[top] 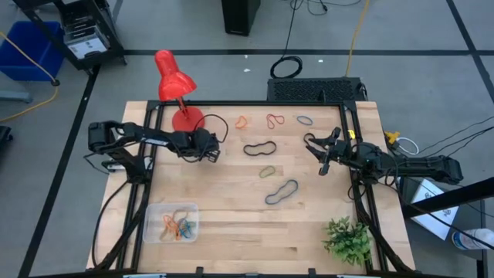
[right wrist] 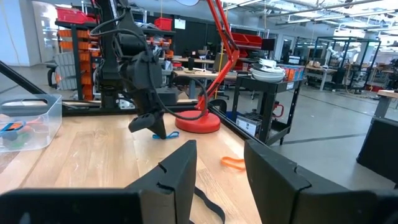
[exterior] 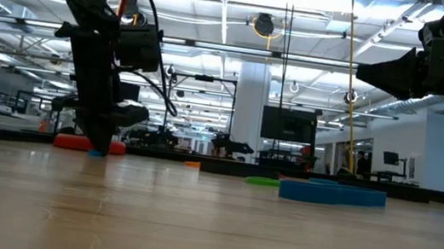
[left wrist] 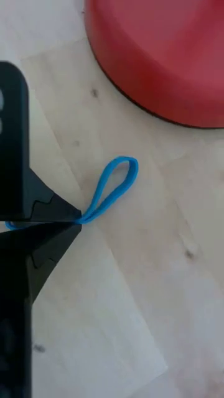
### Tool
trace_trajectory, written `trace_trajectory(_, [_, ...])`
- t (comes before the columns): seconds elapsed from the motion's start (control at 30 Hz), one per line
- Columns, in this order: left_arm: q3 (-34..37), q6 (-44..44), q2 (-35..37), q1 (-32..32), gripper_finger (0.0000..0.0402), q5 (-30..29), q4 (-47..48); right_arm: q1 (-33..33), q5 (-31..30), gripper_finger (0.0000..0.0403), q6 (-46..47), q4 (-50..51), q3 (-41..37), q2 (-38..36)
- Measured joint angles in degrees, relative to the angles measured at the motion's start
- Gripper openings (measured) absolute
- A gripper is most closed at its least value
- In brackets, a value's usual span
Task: Pick and place rubber bands into bin
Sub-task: Put the bottom blue rubber band into the transparent bin
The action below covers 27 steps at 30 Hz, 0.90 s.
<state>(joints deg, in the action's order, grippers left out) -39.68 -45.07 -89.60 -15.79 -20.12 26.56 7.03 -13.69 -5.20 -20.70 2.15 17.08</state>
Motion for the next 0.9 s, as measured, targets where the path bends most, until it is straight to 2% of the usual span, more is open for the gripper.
trace_trajectory(0.23, [-0.15, 1.97, 10.33, 2.48, 0.0004, 0.2, 0.92, 0.0, -0.03, 0.013, -0.06, 0.03, -0.01, 0.0])
trace_trajectory(0.37, [-0.13, 4.92, 17.15, 5.01, 0.0004, 4.76, -2.46, 0.0, -0.03, 0.013, -0.13, 0.01, -0.01, 0.0])
trace_trajectory(0.5, [-0.17, 8.92, 22.66, 8.25, 0.0003, 10.39, -10.15, 0.0, -0.04, 0.013, -0.19, 0.0, -0.01, -0.02])
trace_trajectory(0.7, [-0.28, 15.31, 26.23, 13.9, 0.0003, 14.63, -22.29, 0.0, -0.02, 0.013, -0.06, 0.0, -0.01, 0.0])
trace_trajectory(0.9, [-0.32, 19.72, 26.56, 18.51, 0.0002, 16.57, -28.48, 0.0, -0.02, 0.013, -0.04, -0.04, -0.02, -0.02])
